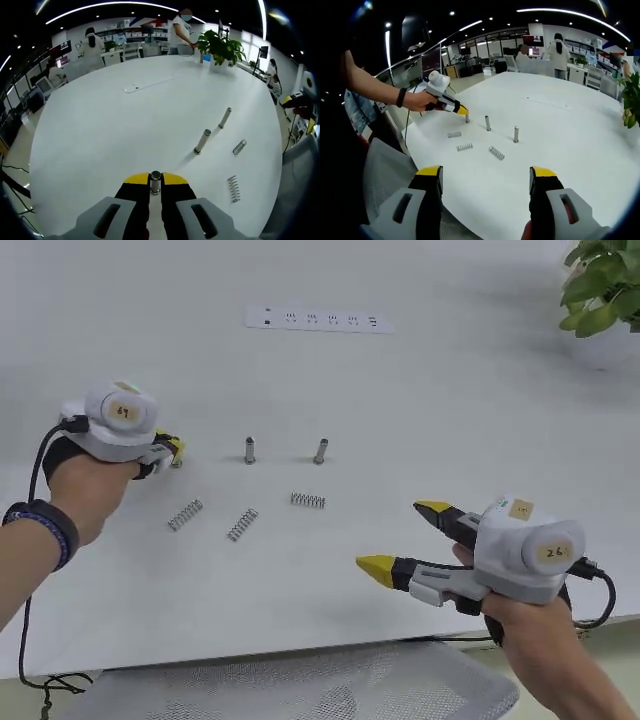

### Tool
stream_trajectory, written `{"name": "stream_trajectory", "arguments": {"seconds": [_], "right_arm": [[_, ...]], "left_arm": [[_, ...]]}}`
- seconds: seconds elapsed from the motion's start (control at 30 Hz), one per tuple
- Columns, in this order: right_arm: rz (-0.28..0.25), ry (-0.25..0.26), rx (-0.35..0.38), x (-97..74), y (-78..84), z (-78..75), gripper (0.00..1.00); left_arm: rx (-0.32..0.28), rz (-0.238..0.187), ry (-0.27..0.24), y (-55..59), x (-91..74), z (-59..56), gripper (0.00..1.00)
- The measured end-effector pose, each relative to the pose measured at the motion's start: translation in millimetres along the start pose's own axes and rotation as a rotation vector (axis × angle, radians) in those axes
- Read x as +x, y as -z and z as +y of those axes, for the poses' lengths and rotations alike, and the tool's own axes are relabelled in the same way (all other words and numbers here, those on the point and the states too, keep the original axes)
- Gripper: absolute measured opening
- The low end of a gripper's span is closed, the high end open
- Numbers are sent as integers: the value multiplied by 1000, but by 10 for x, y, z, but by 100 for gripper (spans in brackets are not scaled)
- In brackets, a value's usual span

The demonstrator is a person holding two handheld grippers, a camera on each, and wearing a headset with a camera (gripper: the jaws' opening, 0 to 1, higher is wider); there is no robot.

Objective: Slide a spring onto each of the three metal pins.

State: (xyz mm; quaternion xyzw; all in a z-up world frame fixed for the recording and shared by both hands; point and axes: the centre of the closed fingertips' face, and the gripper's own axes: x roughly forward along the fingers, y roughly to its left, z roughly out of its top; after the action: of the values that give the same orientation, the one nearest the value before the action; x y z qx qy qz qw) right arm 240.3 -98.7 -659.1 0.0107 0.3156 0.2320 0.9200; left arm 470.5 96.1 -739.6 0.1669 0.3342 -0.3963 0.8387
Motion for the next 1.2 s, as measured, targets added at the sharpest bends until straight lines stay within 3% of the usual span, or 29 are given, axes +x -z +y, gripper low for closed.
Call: {"name": "stream_trajectory", "arguments": {"seconds": [0.53, 1.2], "right_arm": [[2, -2, -2, 11, -2, 13, 70], [7, 7, 4, -5, 35, -13, 69]], "left_arm": [[-30, -25, -1, -61, 18, -23, 0], [5, -27, -6, -21, 60, -18, 0]]}}
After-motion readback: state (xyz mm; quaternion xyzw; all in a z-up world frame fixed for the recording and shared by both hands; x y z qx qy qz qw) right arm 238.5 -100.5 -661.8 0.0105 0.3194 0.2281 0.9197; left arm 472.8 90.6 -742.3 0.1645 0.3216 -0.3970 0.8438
